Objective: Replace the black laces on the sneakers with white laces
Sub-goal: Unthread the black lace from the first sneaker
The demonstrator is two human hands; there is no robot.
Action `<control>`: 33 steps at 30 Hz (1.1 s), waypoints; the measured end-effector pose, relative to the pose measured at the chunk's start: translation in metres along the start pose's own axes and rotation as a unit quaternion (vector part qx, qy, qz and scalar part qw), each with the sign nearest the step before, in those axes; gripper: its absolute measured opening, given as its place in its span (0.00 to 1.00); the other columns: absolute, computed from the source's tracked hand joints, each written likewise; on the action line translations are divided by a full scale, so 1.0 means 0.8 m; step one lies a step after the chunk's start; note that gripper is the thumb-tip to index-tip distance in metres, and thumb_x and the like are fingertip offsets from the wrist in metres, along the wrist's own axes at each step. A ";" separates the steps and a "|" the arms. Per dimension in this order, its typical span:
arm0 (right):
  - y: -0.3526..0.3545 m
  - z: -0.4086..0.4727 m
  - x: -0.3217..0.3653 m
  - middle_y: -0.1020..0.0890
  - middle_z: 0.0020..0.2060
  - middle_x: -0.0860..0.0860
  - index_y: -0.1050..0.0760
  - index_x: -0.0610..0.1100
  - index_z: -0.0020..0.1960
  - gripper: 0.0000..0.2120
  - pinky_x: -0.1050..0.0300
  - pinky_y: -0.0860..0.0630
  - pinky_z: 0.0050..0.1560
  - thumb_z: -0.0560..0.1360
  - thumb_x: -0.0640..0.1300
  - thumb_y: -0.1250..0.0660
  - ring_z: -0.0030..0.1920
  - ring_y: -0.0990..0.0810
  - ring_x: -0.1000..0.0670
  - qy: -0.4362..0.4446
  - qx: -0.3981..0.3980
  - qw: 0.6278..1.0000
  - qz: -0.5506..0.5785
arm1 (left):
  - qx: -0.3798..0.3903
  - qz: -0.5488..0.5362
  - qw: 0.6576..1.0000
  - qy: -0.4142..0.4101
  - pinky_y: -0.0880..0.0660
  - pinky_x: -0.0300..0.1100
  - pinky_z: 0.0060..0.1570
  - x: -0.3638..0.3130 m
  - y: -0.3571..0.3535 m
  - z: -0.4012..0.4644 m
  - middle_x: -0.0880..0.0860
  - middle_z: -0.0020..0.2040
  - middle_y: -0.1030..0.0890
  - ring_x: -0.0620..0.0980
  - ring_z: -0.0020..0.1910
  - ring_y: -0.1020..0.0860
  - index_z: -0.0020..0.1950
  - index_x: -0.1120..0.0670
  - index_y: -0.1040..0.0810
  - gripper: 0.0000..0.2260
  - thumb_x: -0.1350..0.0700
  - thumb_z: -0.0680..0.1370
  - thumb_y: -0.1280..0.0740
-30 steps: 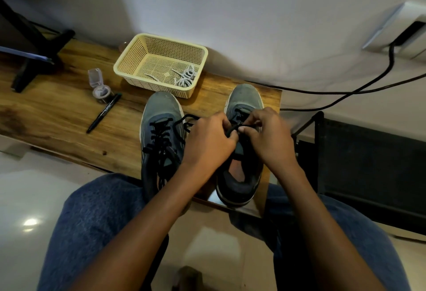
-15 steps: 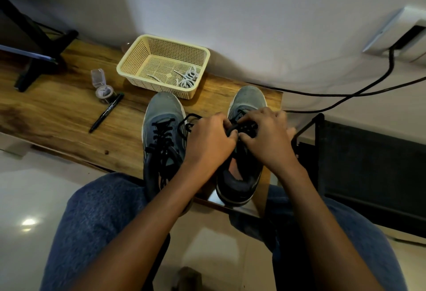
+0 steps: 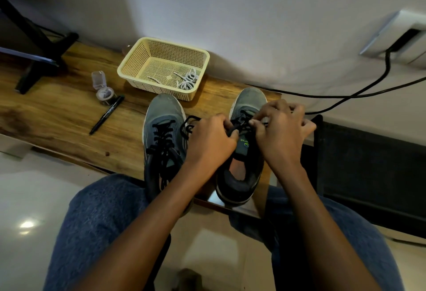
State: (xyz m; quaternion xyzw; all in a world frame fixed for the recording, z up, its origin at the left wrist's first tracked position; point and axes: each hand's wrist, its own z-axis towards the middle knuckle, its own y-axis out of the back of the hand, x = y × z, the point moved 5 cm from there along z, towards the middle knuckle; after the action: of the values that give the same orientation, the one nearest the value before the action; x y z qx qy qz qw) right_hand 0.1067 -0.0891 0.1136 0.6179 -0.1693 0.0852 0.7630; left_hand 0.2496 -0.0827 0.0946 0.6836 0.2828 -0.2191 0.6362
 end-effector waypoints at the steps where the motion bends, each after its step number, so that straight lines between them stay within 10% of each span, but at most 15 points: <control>1: 0.005 0.002 -0.006 0.25 0.60 0.53 0.20 0.50 0.48 0.03 0.48 0.43 0.58 0.74 0.48 0.31 0.64 0.36 0.46 -0.030 -0.021 0.999 0.024 | 0.001 0.000 1.000 0.002 0.27 0.41 0.39 0.001 0.000 0.001 0.48 0.40 0.20 0.49 0.43 0.22 0.47 0.51 0.20 0.06 0.50 0.75 0.31; 11: -0.022 -0.007 0.015 0.33 0.67 0.51 0.26 0.53 0.62 0.18 0.44 0.42 0.62 0.73 0.52 0.30 0.68 0.42 0.44 0.040 0.137 0.989 -0.032 | -0.007 0.009 1.000 -0.001 0.25 0.42 0.40 0.006 -0.003 0.002 0.49 0.44 0.19 0.48 0.45 0.21 0.50 0.51 0.20 0.08 0.49 0.75 0.31; 26: 0.031 0.010 -0.022 0.22 0.56 0.49 0.21 0.48 0.49 0.03 0.49 0.42 0.57 0.75 0.45 0.32 0.62 0.32 0.44 -0.088 -0.072 0.993 0.025 | 0.004 -0.004 1.000 0.011 0.24 0.44 0.44 0.006 -0.002 0.001 0.49 0.43 0.19 0.50 0.46 0.21 0.49 0.50 0.20 0.06 0.49 0.75 0.31; 33: 0.002 0.004 -0.004 0.28 0.65 0.52 0.24 0.55 0.57 0.13 0.48 0.42 0.59 0.73 0.52 0.30 0.67 0.38 0.45 0.009 0.097 0.995 0.010 | -0.001 0.008 1.000 0.011 0.23 0.45 0.44 0.007 -0.002 0.002 0.49 0.44 0.18 0.50 0.46 0.20 0.50 0.50 0.20 0.08 0.48 0.76 0.31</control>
State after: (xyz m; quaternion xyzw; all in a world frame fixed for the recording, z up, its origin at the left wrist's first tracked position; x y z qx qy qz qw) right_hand 0.1026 -0.0919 0.1144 0.6864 -0.1600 0.1143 0.7001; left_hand 0.2530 -0.0834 0.0892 0.6873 0.2845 -0.2065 0.6356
